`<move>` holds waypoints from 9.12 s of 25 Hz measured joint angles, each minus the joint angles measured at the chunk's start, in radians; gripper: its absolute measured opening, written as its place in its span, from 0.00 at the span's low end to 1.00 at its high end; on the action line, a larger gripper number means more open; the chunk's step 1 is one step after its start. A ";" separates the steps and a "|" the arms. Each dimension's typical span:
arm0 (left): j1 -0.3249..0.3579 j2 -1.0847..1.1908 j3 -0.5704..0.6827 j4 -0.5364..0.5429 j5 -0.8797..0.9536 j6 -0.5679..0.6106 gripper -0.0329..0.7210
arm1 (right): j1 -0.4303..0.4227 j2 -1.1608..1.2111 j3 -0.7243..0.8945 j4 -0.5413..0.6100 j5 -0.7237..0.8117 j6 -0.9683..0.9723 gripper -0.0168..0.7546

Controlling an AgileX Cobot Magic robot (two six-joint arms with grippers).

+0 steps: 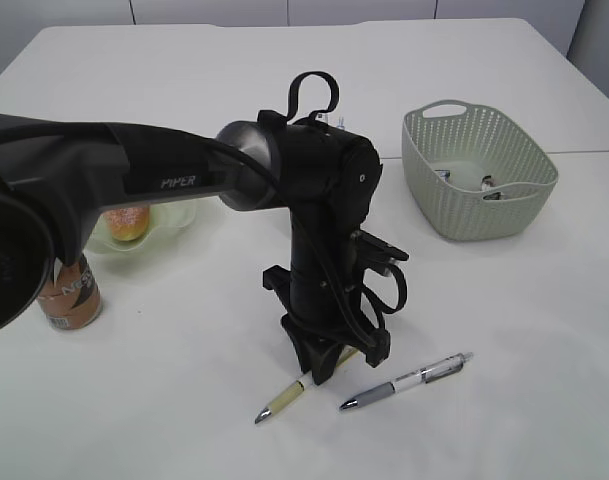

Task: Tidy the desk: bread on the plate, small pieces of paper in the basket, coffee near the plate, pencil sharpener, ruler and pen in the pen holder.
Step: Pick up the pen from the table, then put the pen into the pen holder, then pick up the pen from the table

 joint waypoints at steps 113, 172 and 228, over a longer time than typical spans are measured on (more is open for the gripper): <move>0.227 -0.222 0.335 0.251 -1.554 -0.197 0.14 | 0.000 0.000 0.001 0.000 0.000 0.000 0.53; -0.047 -0.389 0.298 -0.074 -0.235 0.210 0.48 | 0.000 0.000 0.001 0.000 0.000 0.002 0.53; -0.129 -0.007 -0.063 -0.011 -0.223 0.326 0.45 | 0.000 0.000 0.001 0.000 0.000 0.002 0.53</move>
